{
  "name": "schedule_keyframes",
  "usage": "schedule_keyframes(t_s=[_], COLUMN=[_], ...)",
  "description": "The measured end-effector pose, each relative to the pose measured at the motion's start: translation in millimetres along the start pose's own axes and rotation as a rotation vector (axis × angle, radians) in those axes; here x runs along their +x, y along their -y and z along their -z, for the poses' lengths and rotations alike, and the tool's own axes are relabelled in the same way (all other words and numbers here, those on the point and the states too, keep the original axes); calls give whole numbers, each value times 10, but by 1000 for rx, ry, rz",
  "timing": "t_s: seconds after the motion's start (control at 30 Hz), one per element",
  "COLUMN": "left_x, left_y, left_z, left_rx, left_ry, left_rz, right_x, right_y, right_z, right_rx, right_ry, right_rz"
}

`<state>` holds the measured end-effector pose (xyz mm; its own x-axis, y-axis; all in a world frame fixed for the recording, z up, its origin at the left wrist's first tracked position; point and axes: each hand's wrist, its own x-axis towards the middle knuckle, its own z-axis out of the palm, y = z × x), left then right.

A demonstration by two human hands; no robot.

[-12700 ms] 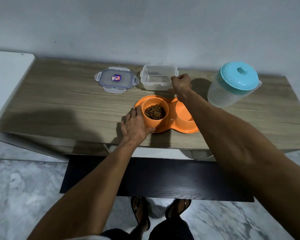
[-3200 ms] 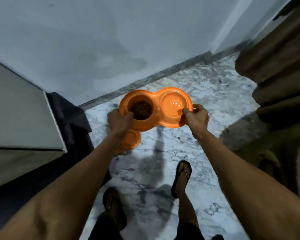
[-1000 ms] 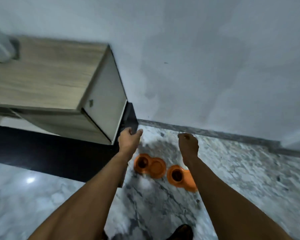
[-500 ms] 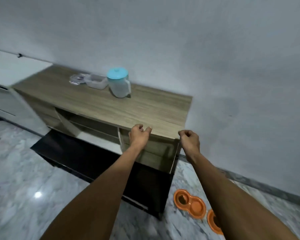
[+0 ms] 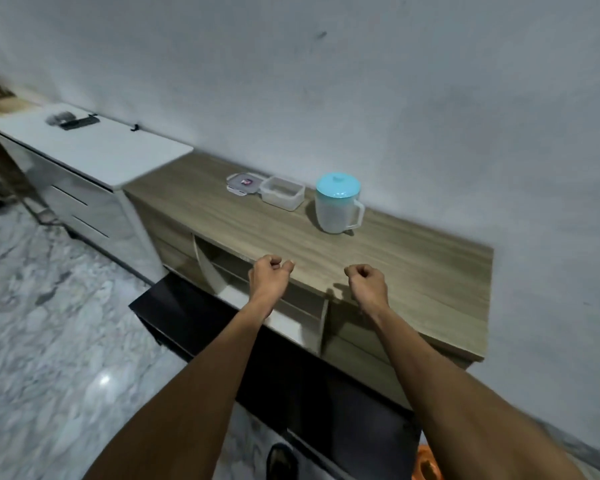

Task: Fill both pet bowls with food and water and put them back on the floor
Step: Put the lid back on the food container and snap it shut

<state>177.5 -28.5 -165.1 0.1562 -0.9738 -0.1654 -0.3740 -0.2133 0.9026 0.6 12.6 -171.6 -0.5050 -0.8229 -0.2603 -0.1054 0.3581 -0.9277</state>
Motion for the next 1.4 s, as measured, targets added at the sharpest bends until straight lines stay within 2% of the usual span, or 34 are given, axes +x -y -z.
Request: schedule_keyframes(t_s=[0.23, 0.47, 0.77, 1.0, 1.17, 1.4], left_x=[1315, 2430, 3818, 4854, 5609, 6334], left_y=[-28, -60, -188, -266, -109, -31], left_z=[327, 601, 669, 708, 660, 529], left_rx=[54, 119, 263, 330, 535, 809], left_ry=[21, 24, 161, 300, 376, 513], left_rz=[12, -9, -52, -103, -245, -376], right_x=[816, 1529, 2307, 2810, 3038, 3194], right_y=[445, 840, 1105, 1143, 1098, 1016], right_z=[-1065, -1736, -2310, -2732, -2954, -3126], right_rx=[46, 42, 32, -27, -78, -125], right_ry=[-7, 12, -177, -395, -544, -649], right_rz=[-24, -32, -79, -162, -214, -252])
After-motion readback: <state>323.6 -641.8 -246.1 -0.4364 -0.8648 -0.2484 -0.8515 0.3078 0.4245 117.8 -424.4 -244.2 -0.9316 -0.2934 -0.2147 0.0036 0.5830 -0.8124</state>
